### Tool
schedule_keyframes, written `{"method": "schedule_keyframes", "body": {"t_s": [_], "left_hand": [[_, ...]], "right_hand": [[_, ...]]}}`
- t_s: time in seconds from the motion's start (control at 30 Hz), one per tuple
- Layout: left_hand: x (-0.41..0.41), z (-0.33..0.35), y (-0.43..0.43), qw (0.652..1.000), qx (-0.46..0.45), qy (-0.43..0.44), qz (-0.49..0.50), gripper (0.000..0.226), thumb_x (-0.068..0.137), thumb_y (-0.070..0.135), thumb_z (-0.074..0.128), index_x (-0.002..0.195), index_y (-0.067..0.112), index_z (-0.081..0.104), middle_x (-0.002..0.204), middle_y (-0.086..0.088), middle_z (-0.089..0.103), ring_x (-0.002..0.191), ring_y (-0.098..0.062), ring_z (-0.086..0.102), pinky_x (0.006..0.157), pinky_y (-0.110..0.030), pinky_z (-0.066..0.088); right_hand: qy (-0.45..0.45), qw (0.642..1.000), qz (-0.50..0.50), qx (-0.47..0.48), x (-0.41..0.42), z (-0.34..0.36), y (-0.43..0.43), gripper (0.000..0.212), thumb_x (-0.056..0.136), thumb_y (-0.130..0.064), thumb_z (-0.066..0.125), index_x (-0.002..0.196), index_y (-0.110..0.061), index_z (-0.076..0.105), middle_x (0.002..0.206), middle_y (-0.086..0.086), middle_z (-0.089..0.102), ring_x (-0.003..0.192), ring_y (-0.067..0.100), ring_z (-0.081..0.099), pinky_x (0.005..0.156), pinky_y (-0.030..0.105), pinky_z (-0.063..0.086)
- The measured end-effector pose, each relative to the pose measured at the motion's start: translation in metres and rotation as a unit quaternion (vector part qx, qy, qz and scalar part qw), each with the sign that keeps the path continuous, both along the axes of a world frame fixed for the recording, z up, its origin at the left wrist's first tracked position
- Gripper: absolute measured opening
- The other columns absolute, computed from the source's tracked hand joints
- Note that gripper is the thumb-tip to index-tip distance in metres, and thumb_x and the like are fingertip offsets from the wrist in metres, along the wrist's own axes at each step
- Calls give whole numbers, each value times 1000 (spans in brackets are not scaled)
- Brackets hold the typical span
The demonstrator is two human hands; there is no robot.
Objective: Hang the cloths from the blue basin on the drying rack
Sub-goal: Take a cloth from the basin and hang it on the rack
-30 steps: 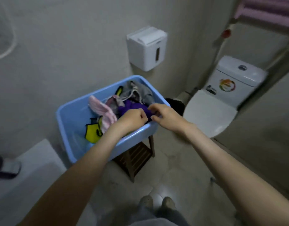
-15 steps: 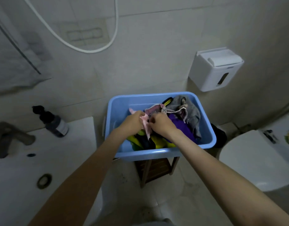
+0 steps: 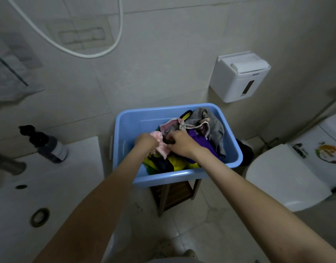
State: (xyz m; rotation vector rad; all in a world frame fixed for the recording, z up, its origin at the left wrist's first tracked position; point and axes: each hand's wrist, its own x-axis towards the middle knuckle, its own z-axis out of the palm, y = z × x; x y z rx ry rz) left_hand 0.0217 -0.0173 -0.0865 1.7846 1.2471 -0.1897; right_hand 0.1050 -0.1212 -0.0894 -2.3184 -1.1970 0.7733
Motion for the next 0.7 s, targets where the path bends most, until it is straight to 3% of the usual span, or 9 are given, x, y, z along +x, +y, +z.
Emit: {"method": "schedule_keyframes", "body": {"t_s": [0.03,0.1,0.2,0.27,0.37,0.47,0.57,0.63,0.7], "left_hand": [[1,-1,3,999,19,-25,23,15,86,12,60,92,-1,63,101,-16,68,96,-28,66,87,-34,53],[0,10,7,991,-14,-111,69,9,84,12,61,80,4,63,92,-16,68,85,-28,66,86,-39,55],[-3,39,2,974,-60,-205,76,13,73,13,61,65,14,51,63,-4,55,60,-21,53,60,-28,51],[-6,50,-2,951,-118,-273,89,14,68,6,57,79,10,50,61,-4,53,57,-20,50,47,-20,43],[-8,62,-9,924,-154,-344,66,40,86,-14,46,114,12,34,82,-6,52,62,-14,54,45,-17,48],[-7,64,-5,921,-116,-365,74,27,90,-10,47,115,1,42,82,-10,54,50,-6,56,45,-12,47],[-5,74,-3,931,-83,-354,35,13,90,-4,48,96,0,59,73,-7,58,55,-7,55,52,-13,47],[-6,87,-9,926,-95,-365,-1,23,87,-6,42,76,8,57,64,-6,55,56,-13,54,54,-18,46],[-5,98,-17,916,-123,-382,-15,25,86,-3,41,68,10,53,60,-6,49,55,-16,50,55,-22,42]], "right_hand": [[6,1000,-3,9,1,0,-1,32,86,-21,64,113,-5,59,108,10,54,101,24,50,86,31,43],[16,1000,-6,26,0,0,-2,50,81,-32,71,123,-12,53,117,6,56,107,22,51,88,31,42],[15,998,-15,63,-3,7,-3,47,82,-31,70,122,-14,53,110,2,59,100,20,53,82,31,41],[4,991,-24,129,-5,17,-3,25,89,-18,59,113,-8,59,96,2,59,90,21,55,72,27,34],[-4,979,-42,197,-6,35,-5,14,95,-11,51,91,-13,65,79,-2,60,80,16,50,62,23,29],[-29,974,-57,217,-3,42,-7,18,95,-19,55,80,-11,60,70,-2,57,74,19,50,64,26,31],[95,947,-74,297,-1,49,-14,12,91,-30,60,98,-20,62,85,-2,63,78,14,57,73,29,44],[196,908,-88,359,-1,57,-20,22,91,-30,58,112,-29,53,94,-1,59,78,8,58,72,24,46],[236,889,-106,377,1,64,-27,33,92,-22,58,122,-27,47,102,5,58,81,12,59,72,26,48]]}}
